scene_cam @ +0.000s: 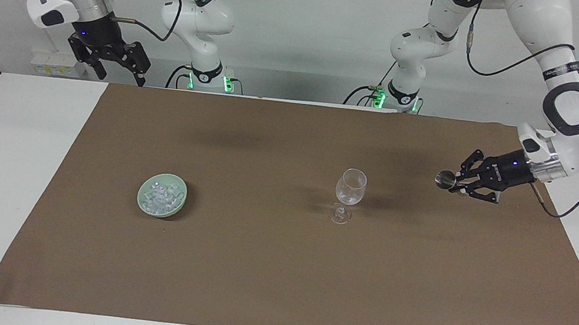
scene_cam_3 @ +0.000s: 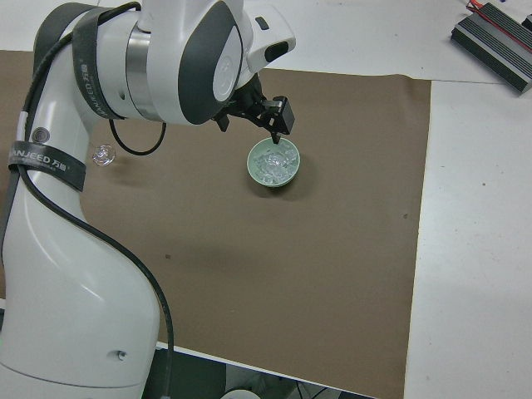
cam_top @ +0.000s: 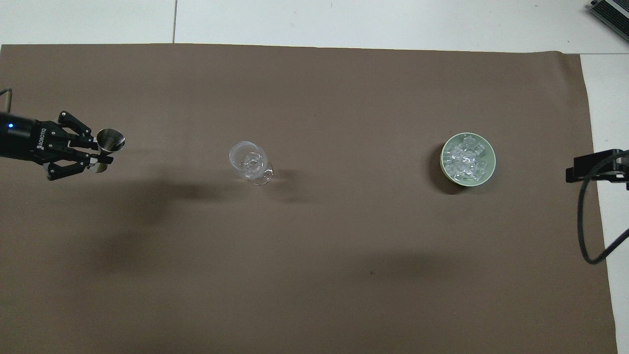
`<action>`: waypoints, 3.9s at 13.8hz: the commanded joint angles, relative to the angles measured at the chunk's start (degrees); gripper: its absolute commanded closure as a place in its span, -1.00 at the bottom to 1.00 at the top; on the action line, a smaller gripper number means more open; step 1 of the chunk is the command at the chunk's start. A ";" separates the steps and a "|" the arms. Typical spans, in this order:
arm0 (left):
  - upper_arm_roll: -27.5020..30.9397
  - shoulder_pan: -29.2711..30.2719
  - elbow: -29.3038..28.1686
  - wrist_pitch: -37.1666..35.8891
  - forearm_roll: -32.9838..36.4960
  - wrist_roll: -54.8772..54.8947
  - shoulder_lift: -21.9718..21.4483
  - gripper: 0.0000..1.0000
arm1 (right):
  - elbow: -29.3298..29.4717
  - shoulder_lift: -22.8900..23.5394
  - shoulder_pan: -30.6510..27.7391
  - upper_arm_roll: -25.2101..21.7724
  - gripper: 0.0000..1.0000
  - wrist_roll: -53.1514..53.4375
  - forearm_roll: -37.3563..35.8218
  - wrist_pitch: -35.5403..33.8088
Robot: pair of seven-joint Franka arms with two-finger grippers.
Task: Pour wine and add ice with both arms
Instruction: 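Carry the silver cup back from the wine glass with the left gripper, then lower the silver cup onto the table with the left gripper, then open the left gripper and withdraw it from the silver cup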
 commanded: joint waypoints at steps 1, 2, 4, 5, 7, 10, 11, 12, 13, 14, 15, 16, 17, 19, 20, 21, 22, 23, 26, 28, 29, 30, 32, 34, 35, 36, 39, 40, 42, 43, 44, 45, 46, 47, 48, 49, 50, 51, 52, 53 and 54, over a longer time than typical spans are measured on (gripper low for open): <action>-0.82 5.00 0.90 -5.30 -8.28 8.03 6.77 1.00 | -1.22 -1.13 0.05 -0.21 -1.00 -1.07 0.60 0.68; -0.82 6.50 0.90 -6.89 -10.57 10.76 9.15 1.00 | -1.22 -1.13 0.05 -0.21 -1.00 -1.07 0.60 0.68; -0.82 9.14 1.25 -8.83 -12.61 14.38 12.76 1.00 | -1.22 -1.13 0.05 -0.21 -1.00 -1.07 0.60 0.68; -0.90 10.46 0.99 -9.27 -13.92 15.96 14.87 1.00 | -1.22 -1.13 0.05 -0.21 -1.00 -1.07 0.60 0.68; -0.99 12.13 1.17 -11.89 -16.04 18.86 18.74 1.00 | -1.22 -1.13 0.05 -0.21 -1.00 -1.07 0.69 0.68; -1.34 13.72 1.17 -14.19 -16.74 22.63 22.26 1.00 | -1.22 -1.13 0.05 -0.21 -1.00 -1.07 0.60 0.68; -1.43 13.72 1.25 -14.81 -17.27 24.31 23.40 1.00 | -1.22 -1.13 0.05 -0.21 -1.00 -1.07 0.69 0.68; -1.43 13.72 1.08 -15.16 -17.36 24.76 24.28 1.00 | -1.22 -1.13 0.05 -0.21 -1.00 -1.07 0.60 0.68; -1.43 13.72 0.99 -15.08 -17.71 25.81 25.34 1.00 | -1.22 -1.13 0.05 -0.21 -1.00 -1.07 0.69 0.68; -1.43 13.72 0.99 -14.90 -17.71 27.90 25.70 1.00 | -1.22 -1.13 0.05 -0.21 -1.00 -1.07 0.60 0.68; -1.43 13.72 1.17 -14.46 -17.71 30.45 25.79 1.00 | -1.22 -1.13 0.05 -0.21 -1.00 -1.07 0.60 0.68; -1.34 13.46 1.08 -14.46 -17.80 31.34 26.05 1.00 | -1.22 -1.13 0.05 -0.21 -1.00 -1.07 0.60 0.68; -1.26 13.37 0.91 -14.46 -17.80 31.88 26.31 1.00 | -1.22 -1.13 0.05 -0.21 -1.00 -1.07 0.69 0.68; -1.08 13.28 0.99 -13.50 -17.54 32.75 26.49 1.00 | -1.22 -1.13 0.05 -0.21 -1.00 -1.07 0.60 0.68; -1.08 13.28 0.90 -13.14 -17.45 33.02 26.66 1.00 | -1.22 -1.13 0.05 -0.21 -1.00 -1.07 0.69 0.68; -0.99 13.19 0.90 -13.05 -17.45 33.37 26.93 1.00 | -1.22 -1.13 0.05 -0.21 -1.00 -1.07 0.60 0.68; -1.08 13.19 0.90 -12.97 -17.45 33.64 26.93 1.00 | -1.22 -1.13 0.05 -0.21 -1.00 -1.07 0.69 0.68; -0.99 13.19 0.90 -12.79 -17.36 33.73 26.93 1.00 | -1.22 -1.13 0.05 -0.21 -1.00 -1.07 0.69 0.68; -0.99 13.19 0.99 -11.56 -16.92 34.34 27.02 0.97 | -1.22 -1.13 0.05 -0.21 -1.00 -1.07 0.60 0.68; -0.99 13.19 0.99 -10.77 -16.75 35.74 27.54 0.93 | -1.22 -1.13 0.05 -0.21 -1.00 -1.07 0.69 0.68; -0.99 13.19 0.99 -10.77 -16.40 35.75 27.72 0.91 | -1.22 -1.13 0.05 -0.21 -1.00 -1.07 0.60 0.68; -0.99 13.19 0.99 -10.77 -16.40 35.75 27.72 0.88 | -1.22 -1.13 0.05 -0.21 -1.00 -1.07 0.60 0.68; -0.99 13.19 0.90 -10.59 -16.40 35.75 27.72 0.80 | -1.22 -1.13 0.05 -0.21 -1.00 -1.07 0.69 0.68; -0.99 13.19 0.90 -9.98 -16.22 35.75 27.72 0.76 | -1.22 -1.13 0.05 -0.21 -1.00 -1.07 0.60 0.68; -0.99 13.19 0.90 -9.89 -16.13 35.75 27.72 0.68 | -1.22 -1.13 0.05 -0.21 -1.00 -1.07 0.60 0.68; -0.99 13.19 0.99 -9.89 -16.13 35.75 27.63 0.58 | -1.22 -1.13 0.05 -0.21 -1.00 -1.07 0.60 0.68; -0.90 13.19 1.43 -9.80 -16.04 35.57 27.20 0.30 | -1.22 -1.13 0.05 -0.21 -1.00 -1.07 0.60 0.68; -0.90 13.11 1.69 -9.89 -15.78 35.57 26.85 0.20 | -1.22 -1.13 0.05 -0.21 -1.00 -1.07 0.69 0.68; -0.82 13.11 1.96 -10.24 -14.73 35.22 26.58 -0.06 | -1.22 -1.13 0.05 -0.21 -1.00 -1.07 0.69 0.68; -0.82 13.19 2.13 -10.24 -14.64 34.96 26.49 -0.23 | -1.22 -1.13 0.05 -0.21 -1.00 -1.07 0.60 0.68; -0.73 13.19 2.40 -10.15 -14.38 35.04 25.97 -0.34 | -1.22 -1.13 0.05 -0.21 -1.00 -1.07 0.69 0.68; -0.73 13.28 3.09 -10.15 -13.24 35.04 25.35 -0.41 | -1.22 -1.13 0.05 -0.21 -1.00 -1.07 0.60 0.68; -0.64 13.63 4.06 -10.15 -12.01 34.70 24.74 -0.56 | -1.22 -1.13 0.05 -0.21 -1.00 -1.07 0.69 0.68; -0.64 13.89 4.94 -10.15 -10.78 34.61 23.51 -0.58 | -1.22 -1.13 0.05 -0.21 -1.00 -1.07 0.60 0.68; -0.55 13.98 5.56 -10.15 -9.55 34.61 22.37 -0.61 | -1.22 -1.13 0.05 -0.21 -1.00 -1.07 0.60 0.68; -0.38 14.07 6.35 -10.07 -8.06 34.43 21.23 -0.63 | -1.22 -1.13 0.05 -0.21 -1.00 -1.07 0.69 0.68; 0.75 13.90 7.22 -10.07 -6.65 33.82 19.65 -0.64 | -1.22 -1.13 0.05 -0.21 -1.00 -1.07 0.69 0.68; 1.98 13.64 8.62 -10.07 -4.81 31.38 17.81 -0.66 | -1.22 -1.13 0.05 -0.21 -1.00 -1.07 0.69 0.68; 2.08 13.63 10.03 -10.15 -2.10 28.22 15.87 -0.67 | -1.22 -1.13 0.05 -0.21 -1.00 -1.07 0.69 0.68; 2.00 13.63 10.91 -9.89 1.06 25.75 13.42 -0.67 | -1.22 -1.13 0.05 -0.21 -1.00 -1.07 0.69 0.68; 2.00 13.28 10.92 -9.89 2.66 23.21 10.87 -0.67 | -1.22 -1.13 0.05 -0.21 -1.00 -1.07 0.60 0.68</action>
